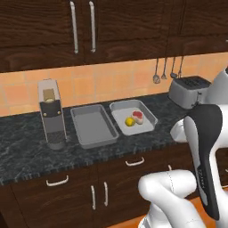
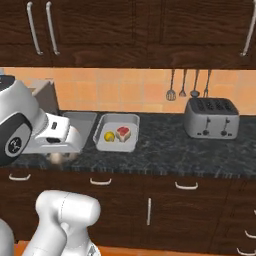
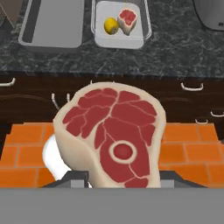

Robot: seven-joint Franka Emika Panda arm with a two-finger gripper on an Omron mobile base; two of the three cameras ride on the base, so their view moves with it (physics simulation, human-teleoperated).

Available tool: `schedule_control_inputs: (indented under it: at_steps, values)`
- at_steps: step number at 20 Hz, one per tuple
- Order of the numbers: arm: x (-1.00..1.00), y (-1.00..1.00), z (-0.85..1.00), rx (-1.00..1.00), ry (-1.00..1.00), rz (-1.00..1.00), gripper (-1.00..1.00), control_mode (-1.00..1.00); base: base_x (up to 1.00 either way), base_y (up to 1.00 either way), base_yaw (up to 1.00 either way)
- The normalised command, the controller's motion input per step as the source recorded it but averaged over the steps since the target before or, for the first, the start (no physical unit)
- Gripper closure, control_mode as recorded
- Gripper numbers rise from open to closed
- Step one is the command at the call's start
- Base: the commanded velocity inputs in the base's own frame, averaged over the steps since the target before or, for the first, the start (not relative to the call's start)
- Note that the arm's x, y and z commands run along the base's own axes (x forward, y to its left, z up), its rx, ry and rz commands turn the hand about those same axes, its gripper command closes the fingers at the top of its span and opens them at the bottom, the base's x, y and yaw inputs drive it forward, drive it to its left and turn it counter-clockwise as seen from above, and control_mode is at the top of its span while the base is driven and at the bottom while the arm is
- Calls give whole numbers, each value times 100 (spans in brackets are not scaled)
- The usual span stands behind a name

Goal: Place one lemon and one steak in each tupperware on the nearby counter, to pack two identical lunches.

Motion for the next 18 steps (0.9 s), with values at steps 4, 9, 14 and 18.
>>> schedule_control_inputs:
  at_steps: [4,9,14,18]
  values:
    - [0,0,0,0,0,0,100,100,68,48,15]
    - [2,1,-15,0,2,0,100,-100,33,6,1]
    - [71,74,-94,2,3,10,100,-100,0,0,0]
    - [100,48,-47,0,0,5,100,-100,0,0,0]
